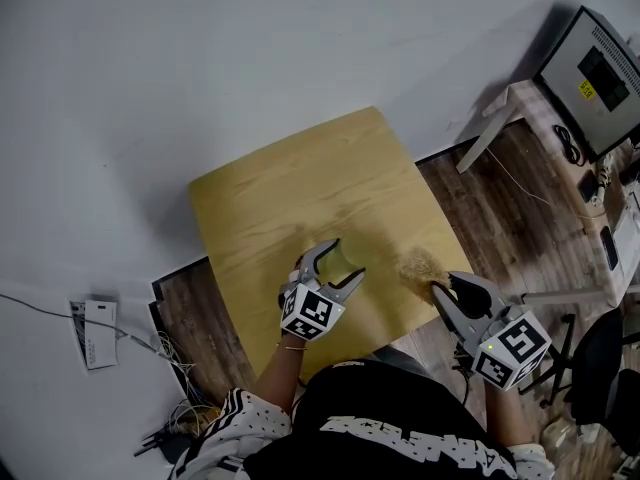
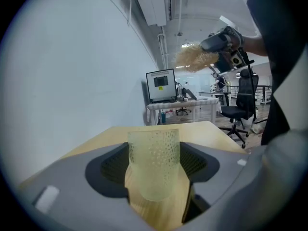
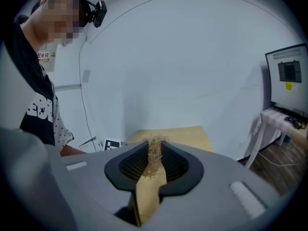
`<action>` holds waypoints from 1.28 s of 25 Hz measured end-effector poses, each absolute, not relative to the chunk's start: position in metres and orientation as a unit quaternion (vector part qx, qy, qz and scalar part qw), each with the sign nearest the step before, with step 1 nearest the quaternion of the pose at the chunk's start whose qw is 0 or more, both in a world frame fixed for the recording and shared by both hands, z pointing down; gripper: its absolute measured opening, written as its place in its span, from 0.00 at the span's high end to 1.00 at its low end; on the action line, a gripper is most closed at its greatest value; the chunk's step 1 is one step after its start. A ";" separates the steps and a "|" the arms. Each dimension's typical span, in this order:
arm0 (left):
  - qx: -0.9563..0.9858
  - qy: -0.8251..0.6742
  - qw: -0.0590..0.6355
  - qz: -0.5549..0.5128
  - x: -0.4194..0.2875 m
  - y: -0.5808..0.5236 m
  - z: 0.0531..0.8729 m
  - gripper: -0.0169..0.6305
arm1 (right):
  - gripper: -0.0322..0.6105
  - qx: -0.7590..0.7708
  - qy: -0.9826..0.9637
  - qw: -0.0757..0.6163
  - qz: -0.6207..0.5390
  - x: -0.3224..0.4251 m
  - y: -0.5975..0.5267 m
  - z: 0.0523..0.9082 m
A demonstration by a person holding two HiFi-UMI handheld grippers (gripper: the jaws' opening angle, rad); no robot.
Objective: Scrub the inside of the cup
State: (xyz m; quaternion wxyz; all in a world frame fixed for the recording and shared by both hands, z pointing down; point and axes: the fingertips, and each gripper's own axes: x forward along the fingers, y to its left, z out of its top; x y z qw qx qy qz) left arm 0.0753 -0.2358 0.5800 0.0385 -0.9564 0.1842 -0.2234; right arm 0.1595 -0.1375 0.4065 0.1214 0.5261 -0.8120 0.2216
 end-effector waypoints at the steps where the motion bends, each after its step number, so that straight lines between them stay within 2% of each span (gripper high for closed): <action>1: -0.958 0.185 0.034 -0.217 0.076 -0.238 0.581 0.47 | 0.81 0.528 -0.810 0.124 0.224 0.160 -0.137 0.408; 32: -0.968 0.194 -0.046 -0.153 0.057 -0.245 0.588 0.46 | 0.81 0.538 -0.802 0.115 0.233 0.164 -0.140 0.409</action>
